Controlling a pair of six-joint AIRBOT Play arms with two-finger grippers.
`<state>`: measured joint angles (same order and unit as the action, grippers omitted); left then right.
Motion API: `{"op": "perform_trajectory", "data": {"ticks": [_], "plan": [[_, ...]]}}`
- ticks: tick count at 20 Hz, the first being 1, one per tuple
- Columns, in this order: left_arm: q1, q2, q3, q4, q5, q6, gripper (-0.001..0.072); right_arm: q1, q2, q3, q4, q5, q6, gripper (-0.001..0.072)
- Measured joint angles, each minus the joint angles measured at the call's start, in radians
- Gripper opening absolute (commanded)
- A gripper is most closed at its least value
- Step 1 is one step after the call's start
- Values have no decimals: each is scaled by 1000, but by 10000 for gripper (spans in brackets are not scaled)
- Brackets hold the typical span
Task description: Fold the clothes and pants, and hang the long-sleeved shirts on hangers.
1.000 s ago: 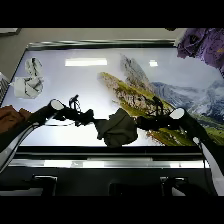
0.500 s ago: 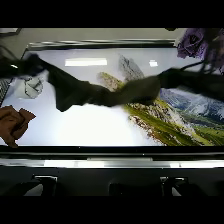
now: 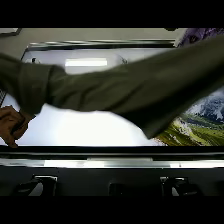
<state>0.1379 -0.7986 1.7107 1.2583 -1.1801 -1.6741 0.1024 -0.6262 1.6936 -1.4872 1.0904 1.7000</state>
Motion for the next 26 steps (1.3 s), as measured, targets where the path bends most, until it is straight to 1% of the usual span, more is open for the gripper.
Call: {"op": "perform_trajectory", "data": {"ticks": [3, 5, 8, 10, 13, 17, 18, 19, 20, 21, 22, 24, 26], "plan": [[-11, 4, -40, 36, -39, -26, 18, 0, -42, 9, -21, 80, 30, 26], [-32, -20, -103, 45, -49, -32, 18, 0, -122, 11, -33, 145, 35, 26], [-79, -103, -255, 48, -47, -39, 19, 0, -315, 12, -29, 237, 37, 26], [-108, -182, -369, 46, 0, -54, 20, 0, -470, 13, -3, 277, 31, 25], [-135, -335, -509, 4, 110, -64, 20, 0, -710, 13, 31, 272, 10, 24], [-144, -539, -570, -52, 216, -72, 22, 0, -940, 13, 57, 174, 0, 24], [-143, -575, -571, -60, 231, -72, 63, 0, -972, 13, 62, 158, -1, 25], [-138, -606, -570, -64, 241, -72, 231, 0, -997, 13, 64, 144, -2, 25], [-130, -625, -566, -68, 248, -72, 429, 0, -1012, 13, 67, 138, -4, 25], [-117, -639, -557, -74, 252, -72, 604, 0, -1022, 13, 67, 132, -5, 25], [-97, -648, -544, -75, 241, -72, 686, 0, -1028, 13, 70, 132, -5, 25], [-47, -643, -525, -83, 206, -56, 686, 0, -1032, 14, 71, 150, -5, 25], [20, -611, -534, -123, 171, -14, 686, 0, -1029, 14, 71, 179, -5, 25]]}}
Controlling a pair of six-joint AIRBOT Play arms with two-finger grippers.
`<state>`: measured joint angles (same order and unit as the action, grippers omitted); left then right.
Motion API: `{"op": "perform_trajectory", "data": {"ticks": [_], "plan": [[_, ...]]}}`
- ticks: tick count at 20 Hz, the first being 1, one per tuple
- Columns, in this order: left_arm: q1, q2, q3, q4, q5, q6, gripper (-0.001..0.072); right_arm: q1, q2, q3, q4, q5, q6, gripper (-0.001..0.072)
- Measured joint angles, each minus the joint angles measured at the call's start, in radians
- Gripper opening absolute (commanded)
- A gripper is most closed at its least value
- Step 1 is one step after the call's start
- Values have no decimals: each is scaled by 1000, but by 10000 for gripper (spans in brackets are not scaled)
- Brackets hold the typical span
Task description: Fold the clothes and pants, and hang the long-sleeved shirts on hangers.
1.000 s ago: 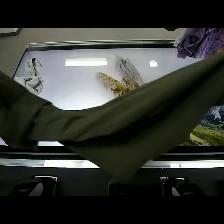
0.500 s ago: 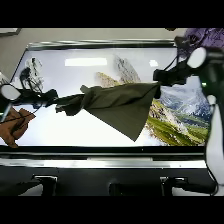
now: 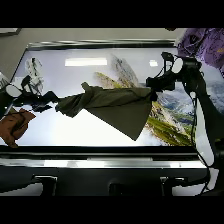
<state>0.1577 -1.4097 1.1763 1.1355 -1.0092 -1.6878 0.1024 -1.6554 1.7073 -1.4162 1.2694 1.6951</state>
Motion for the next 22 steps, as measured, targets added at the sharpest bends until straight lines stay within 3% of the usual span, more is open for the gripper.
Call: {"op": "perform_trajectory", "data": {"ticks": [4, 8, 13, 22], "plan": [[104, 71, -140, -201, -33, 138, 684, 0, 6, 0, 3, 45, 0, 25], [84, 92, -326, -386, -1, 232, 681, 0, 7, 0, 3, 59, 0, 26], [-4, 72, -415, -486, 147, 265, 678, 0, 7, 0, 2, 66, 0, 26], [-56, -32, -362, -531, 317, 257, 675, 0, 7, 0, 2, 82, 0, 26]]}}
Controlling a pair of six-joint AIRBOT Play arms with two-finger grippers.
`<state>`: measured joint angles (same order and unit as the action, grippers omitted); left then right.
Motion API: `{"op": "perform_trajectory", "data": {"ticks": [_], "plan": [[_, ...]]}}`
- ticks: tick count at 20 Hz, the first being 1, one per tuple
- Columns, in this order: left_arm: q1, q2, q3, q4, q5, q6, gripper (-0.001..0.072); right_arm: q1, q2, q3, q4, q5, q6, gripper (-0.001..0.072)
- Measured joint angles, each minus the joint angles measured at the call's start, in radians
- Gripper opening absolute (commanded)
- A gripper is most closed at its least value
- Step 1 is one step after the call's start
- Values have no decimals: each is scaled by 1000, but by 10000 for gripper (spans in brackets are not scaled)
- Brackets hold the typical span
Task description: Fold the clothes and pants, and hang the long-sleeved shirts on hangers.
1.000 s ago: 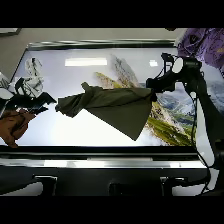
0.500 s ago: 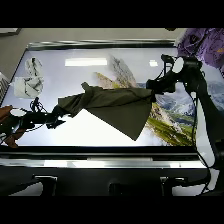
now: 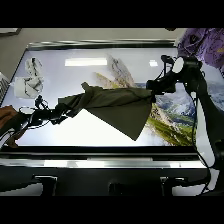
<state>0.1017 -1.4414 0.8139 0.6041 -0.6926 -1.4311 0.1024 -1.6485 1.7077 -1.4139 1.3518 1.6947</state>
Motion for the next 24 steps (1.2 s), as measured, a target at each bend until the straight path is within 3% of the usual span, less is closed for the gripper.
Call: {"op": "perform_trajectory", "data": {"ticks": [3, 4, 6, 7, 12, 16, 20, 24], "plan": [[-24, -40, 33, -8, 13, -5, 655, 0, 0, 0, 0, 6, 0, 26], [-36, -51, 43, -11, 13, -8, 510, 0, 0, 0, 0, 7, 0, 26], [-57, -68, 51, 5, 7, -8, 104, 0, 0, 0, 0, 10, 0, 25], [-64, -71, 56, 3, 2, -8, 21, 0, 0, 0, 0, 10, 0, 25], [-72, -54, 72, 0, -8, -8, 17, 0, 7, 0, 0, 16, 0, 24], [-21, 5, 222, 1, -84, -3, 16, 0, 84, 8, -19, -73, -3, 23], [71, 53, 589, 23, -230, -2, 17, 0, 217, 104, -88, -179, 21, 23], [158, 102, 1031, 149, -430, -62, 18, 0, 386, 244, -176, -202, 35, 23]]}}
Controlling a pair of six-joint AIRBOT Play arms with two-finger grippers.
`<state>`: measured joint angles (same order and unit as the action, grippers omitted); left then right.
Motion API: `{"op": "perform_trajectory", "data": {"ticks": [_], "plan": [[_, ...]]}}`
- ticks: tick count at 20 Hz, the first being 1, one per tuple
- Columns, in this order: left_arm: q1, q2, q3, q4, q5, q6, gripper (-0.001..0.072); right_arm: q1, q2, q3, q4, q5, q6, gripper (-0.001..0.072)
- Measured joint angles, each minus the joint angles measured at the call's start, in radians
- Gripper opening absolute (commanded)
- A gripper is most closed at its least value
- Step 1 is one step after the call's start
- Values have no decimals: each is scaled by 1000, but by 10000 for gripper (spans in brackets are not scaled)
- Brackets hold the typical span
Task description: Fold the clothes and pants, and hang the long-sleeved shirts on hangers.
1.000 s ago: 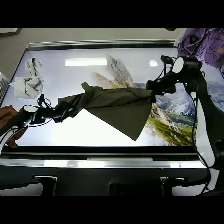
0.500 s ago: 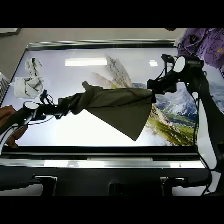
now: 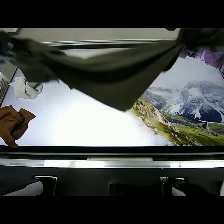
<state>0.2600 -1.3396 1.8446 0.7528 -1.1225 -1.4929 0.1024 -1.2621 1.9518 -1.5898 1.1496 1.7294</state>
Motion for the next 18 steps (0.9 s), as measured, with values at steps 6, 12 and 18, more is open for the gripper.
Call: {"op": "perform_trajectory", "data": {"ticks": [6, 12, 18], "plan": [[107, 251, 145, 155, -245, -137, 18, 0, 319, 65, -60, 45, 10, 23], [100, 416, -67, 194, -390, -263, 18, 0, 389, 72, -72, 188, 61, 25], [-96, 388, -556, 204, -219, -313, 18, 0, 90, 65, -67, 319, 71, 25]]}}
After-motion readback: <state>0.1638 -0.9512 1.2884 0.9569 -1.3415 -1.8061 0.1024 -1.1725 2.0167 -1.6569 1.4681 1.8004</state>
